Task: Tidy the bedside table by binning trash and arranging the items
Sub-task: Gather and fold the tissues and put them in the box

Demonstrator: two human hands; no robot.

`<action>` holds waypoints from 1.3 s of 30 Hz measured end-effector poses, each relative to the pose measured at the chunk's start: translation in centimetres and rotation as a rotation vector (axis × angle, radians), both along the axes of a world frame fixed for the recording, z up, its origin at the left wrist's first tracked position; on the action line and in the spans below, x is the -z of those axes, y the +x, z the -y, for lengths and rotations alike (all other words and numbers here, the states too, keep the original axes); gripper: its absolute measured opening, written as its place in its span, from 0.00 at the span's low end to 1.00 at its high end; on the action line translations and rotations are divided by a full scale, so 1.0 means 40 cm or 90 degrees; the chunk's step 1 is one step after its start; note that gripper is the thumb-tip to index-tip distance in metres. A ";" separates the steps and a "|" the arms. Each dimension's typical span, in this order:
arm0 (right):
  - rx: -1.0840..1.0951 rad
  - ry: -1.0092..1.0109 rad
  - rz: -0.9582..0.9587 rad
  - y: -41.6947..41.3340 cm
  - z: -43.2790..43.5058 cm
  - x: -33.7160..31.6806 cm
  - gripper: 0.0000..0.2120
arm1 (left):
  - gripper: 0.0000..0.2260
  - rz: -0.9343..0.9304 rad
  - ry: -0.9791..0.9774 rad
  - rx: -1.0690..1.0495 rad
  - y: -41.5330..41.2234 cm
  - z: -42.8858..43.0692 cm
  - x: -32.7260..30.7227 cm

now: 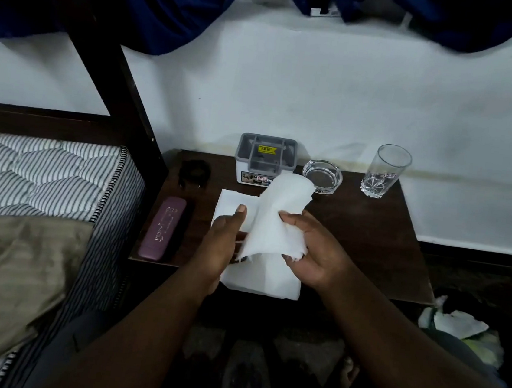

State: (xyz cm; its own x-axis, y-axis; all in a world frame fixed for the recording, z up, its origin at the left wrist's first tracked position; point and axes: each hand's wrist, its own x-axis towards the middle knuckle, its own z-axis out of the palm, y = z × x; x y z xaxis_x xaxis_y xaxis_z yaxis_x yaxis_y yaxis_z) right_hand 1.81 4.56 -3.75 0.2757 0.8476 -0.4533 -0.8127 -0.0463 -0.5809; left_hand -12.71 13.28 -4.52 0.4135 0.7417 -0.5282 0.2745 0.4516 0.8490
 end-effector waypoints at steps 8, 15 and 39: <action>0.022 -0.204 0.214 -0.036 0.058 0.039 0.19 | 0.20 0.138 -0.099 -0.057 -0.032 0.007 0.019; -0.022 -0.444 0.632 -0.048 0.067 0.091 0.16 | 0.18 -0.190 0.318 0.069 -0.033 0.003 0.060; -0.196 -0.514 0.988 -0.052 0.072 0.105 0.28 | 0.43 -0.280 0.337 0.059 0.017 0.008 0.078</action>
